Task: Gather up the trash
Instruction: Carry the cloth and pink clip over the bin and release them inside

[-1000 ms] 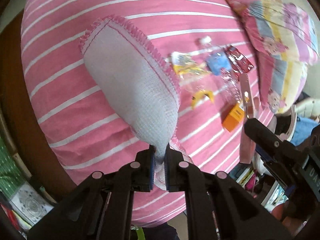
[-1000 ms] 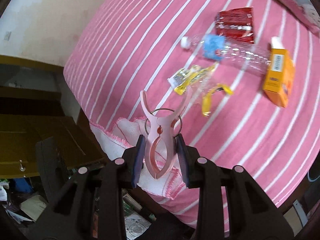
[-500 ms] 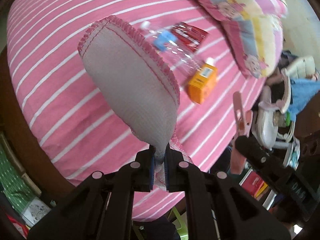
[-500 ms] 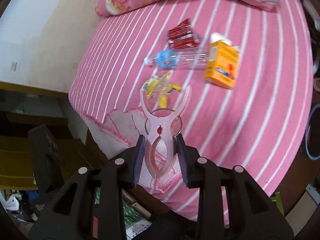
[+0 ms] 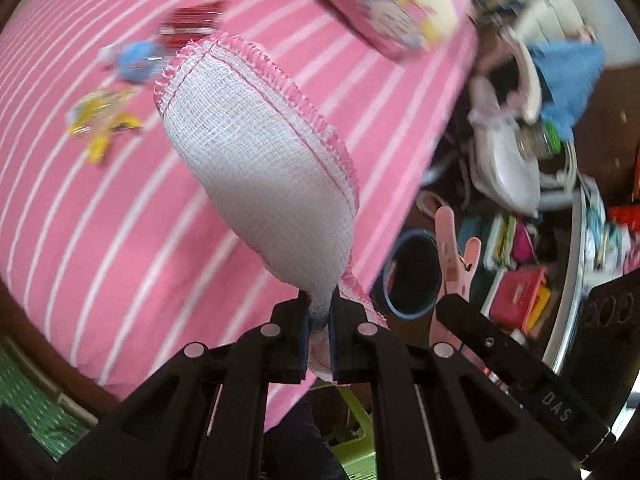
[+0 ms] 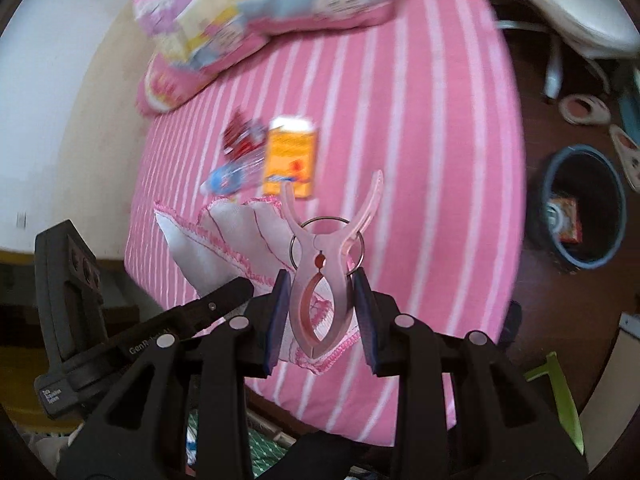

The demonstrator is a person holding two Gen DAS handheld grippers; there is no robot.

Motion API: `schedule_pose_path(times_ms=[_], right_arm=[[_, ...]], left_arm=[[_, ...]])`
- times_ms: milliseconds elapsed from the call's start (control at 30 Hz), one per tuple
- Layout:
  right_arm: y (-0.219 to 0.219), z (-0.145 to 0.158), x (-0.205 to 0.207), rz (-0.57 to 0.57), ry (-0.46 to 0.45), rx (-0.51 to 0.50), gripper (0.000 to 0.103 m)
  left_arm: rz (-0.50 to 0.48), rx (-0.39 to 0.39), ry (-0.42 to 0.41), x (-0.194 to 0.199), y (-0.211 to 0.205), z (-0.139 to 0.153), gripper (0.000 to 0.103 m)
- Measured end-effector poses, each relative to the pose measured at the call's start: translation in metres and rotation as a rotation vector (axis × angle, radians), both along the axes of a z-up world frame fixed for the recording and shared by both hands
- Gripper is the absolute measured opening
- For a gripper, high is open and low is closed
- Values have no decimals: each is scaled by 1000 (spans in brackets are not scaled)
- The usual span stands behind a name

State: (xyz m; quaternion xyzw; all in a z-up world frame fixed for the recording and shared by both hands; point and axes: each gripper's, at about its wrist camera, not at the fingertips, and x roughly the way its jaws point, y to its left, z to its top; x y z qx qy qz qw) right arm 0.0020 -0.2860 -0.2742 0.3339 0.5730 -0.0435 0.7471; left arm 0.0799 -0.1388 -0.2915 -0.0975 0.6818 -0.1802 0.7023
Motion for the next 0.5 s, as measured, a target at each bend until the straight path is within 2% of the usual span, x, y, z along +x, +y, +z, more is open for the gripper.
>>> schedule_pose_path(times_ms=[300, 500], right_arm=[[-118, -13, -73, -199, 36, -8, 33], [-177, -24, -117, -299, 53, -10, 33]], left_arm=[[-194, 0, 32, -24, -134, -22, 7], [-310, 7, 50, -42, -210, -41, 7]])
